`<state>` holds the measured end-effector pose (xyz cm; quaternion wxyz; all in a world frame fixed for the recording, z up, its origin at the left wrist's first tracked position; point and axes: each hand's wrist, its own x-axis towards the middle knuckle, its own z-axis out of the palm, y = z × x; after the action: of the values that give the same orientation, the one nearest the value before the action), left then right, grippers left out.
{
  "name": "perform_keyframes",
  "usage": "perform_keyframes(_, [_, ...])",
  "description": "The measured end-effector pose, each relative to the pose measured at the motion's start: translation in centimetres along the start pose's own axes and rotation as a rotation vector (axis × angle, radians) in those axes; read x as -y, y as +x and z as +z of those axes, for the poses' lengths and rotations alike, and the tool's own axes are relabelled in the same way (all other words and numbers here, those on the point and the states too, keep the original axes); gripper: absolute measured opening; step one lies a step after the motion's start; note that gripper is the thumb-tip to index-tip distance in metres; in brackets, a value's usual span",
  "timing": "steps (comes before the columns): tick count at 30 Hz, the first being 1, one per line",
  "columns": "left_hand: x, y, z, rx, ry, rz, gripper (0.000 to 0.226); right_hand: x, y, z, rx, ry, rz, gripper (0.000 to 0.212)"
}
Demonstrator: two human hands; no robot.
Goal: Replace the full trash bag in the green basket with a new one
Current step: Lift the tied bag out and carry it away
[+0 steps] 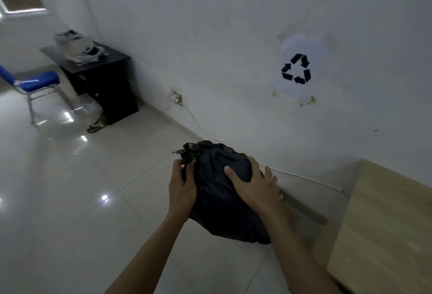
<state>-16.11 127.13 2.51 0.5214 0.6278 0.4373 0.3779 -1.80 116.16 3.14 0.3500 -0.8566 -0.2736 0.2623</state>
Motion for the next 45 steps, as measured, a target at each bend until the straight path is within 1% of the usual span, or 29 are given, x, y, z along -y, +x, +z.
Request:
perform_keyframes(2, [1.0, 3.1, 0.9, 0.085, -0.002, 0.01, 0.013, -0.9, 2.5, 1.1, 0.026, 0.169, 0.011, 0.102])
perform_keyframes(4, [1.6, 5.9, 1.6, 0.217, -0.004, -0.007, 0.013, -1.8, 4.8, 2.2, 0.011, 0.317, -0.031, 0.106])
perform_keyframes(6, [2.5, 8.5, 2.3, 0.374, -0.023, -0.042, 0.015, -2.0, 6.1, 2.5, -0.012, 0.366, -0.042, 0.113])
perform_keyframes(7, [2.9, 9.7, 2.7, 0.452, -0.031, -0.059, 0.021, -1.9, 6.6, 2.5, -0.034, 0.384, -0.036, 0.113])
perform_keyframes(9, [3.5, 12.3, 3.8, 0.581, -0.03, -0.091, 0.034, -2.2, 8.2, 2.3, -0.1, 0.416, -0.036, 0.11])
perform_keyframes(11, [4.2, 14.6, 5.6, 0.679, -0.013, -0.109, 0.037, -3.1, 10.0, 2.1, -0.15, 0.435, -0.019, 0.106])
perform_keyframes(14, [5.2, 17.7, 8.8, 0.817, 0.025, -0.094, 0.046, -5.2, 13.0, 1.9, -0.196, 0.49, 0.031, 0.1])
perform_keyframes(16, [5.9, 19.7, 11.3, 0.883, 0.044, -0.061, 0.054, -6.6, 15.5, 1.5, -0.214, 0.535, 0.042, 0.088])
perform_keyframes(18, [6.8, 21.8, 13.9, 0.913, 0.042, -0.066, 0.066, -7.9, 18.6, 1.0, -0.225, 0.594, 0.062, 0.074])
perform_keyframes(20, [7.9, 24.1, 16.6, 0.926, 0.01, -0.094, 0.074, -9.4, 22.1, 0.6, -0.261, 0.599, 0.071, 0.069])
perform_keyframes(22, [9.8, 26.6, 19.8, 0.943, -0.001, -0.109, 0.069, -11.3, 26.0, 0.6, -0.318, 0.585, 0.063, 0.065])
perform_keyframes(24, [12.7, 28.9, 23.1, 0.969, 0.054, -0.068, 0.054, -14.0, 30.0, 1.3, -0.361, 0.592, 0.073, 0.061])
perform_keyframes(26, [16.9, 30.5, 26.0, 0.988, 0.086, -0.04, 0.051, -17.1, 33.7, 2.9, -0.378, 0.594, 0.071, 0.061])
perform_keyframes(29, [24.6, 32.3, 29.6, 0.977, 0.122, -0.035, 0.057, -22.7, 38.5, 6.2, -0.401, 0.567, 0.06, 0.069])
perform_keyframes(32, [32.9, 33.7, 32.6, 0.97, 0.143, -0.038, 0.062, -28.9, 42.6, 10.4, -0.405, 0.534, 0.067, 0.064])
perform_keyframes(37, [46.1, 34.8, 36.5, 0.981, 0.197, -0.007, 0.075, -39.2, 47.9, 18.2, -0.414, 0.509, 0.09, 0.065])
perform_keyframes(40, [52.8, 35.1, 38.1, 0.985, 0.204, -0.01, 0.08, -44.4, 50.1, 22.8, -0.379, 0.528, 0.1, 0.066])
perform_keyframes(42, [56.0, 35.0, 38.5, 1.017, 0.236, 0.052, 0.074, -47.1, 51.2, 25.3, -0.36, 0.515, 0.11, 0.069])
perform_keyframes(44, [58.8, 35.1, 38.5, 1.042, 0.282, 0.158, 0.062, -49.4, 52.2, 27.4, -0.346, 0.477, 0.105, 0.07])
perform_keyframes(45, [60.1, 35.1, 38.5, 1.055, 0.313, 0.194, 0.062, -50.3, 52.5, 28.2, -0.333, 0.449, 0.101, 0.069])
